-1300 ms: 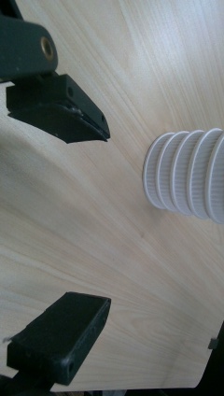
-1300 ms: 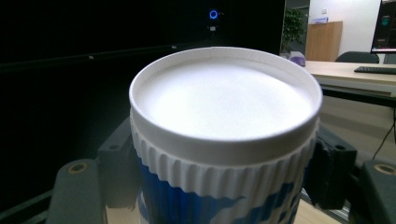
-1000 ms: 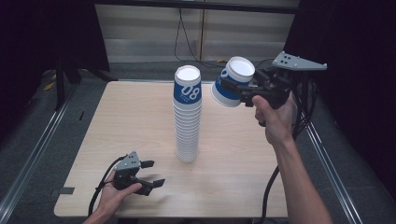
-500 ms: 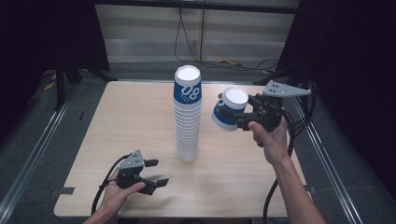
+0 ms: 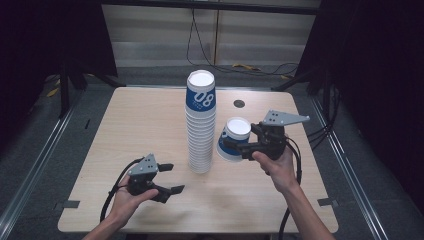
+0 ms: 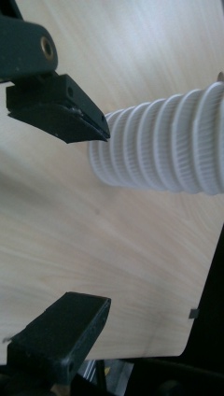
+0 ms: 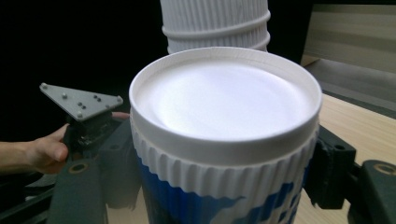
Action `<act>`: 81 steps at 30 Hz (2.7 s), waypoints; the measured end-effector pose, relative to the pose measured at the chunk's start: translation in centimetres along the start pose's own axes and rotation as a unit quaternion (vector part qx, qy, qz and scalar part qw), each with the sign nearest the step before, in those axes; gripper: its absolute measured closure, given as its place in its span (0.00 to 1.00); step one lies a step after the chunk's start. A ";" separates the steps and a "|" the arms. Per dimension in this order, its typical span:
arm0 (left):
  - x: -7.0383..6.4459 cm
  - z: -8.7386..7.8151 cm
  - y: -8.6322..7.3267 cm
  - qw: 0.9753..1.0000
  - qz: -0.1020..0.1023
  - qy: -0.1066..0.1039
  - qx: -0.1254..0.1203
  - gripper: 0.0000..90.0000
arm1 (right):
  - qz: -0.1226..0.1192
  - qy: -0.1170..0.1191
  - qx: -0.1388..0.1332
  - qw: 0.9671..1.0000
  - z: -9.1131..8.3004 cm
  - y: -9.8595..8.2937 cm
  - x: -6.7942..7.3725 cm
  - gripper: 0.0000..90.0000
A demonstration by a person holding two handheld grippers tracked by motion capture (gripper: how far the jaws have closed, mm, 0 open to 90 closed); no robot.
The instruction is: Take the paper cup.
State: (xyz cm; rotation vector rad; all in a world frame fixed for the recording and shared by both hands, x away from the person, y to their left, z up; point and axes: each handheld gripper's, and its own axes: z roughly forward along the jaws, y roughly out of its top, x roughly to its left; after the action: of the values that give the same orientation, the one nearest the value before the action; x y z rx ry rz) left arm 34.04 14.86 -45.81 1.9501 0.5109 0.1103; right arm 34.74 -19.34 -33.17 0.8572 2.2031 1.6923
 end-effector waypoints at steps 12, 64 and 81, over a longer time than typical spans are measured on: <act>-0.3 2.2 1.9 0.999 -0.012 -0.022 -0.025 0.18 | -0.008 0.008 0.023 1.000 1.0 -2.7 1.0 0.30; -2.8 3.6 1.4 0.994 0.015 -0.100 -0.031 0.16 | 0.065 0.111 0.025 0.991 6.6 -8.1 3.2 0.31; -2.5 3.9 0.9 0.992 -0.020 -0.114 -0.054 0.17 | 0.051 0.116 0.033 0.991 7.7 -8.2 4.4 0.31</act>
State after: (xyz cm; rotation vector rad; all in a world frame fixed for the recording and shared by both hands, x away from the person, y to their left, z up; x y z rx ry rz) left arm 33.27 10.23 -46.30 1.8179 0.3849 -0.1077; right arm 32.61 -11.97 -42.49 0.8397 2.4157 1.8604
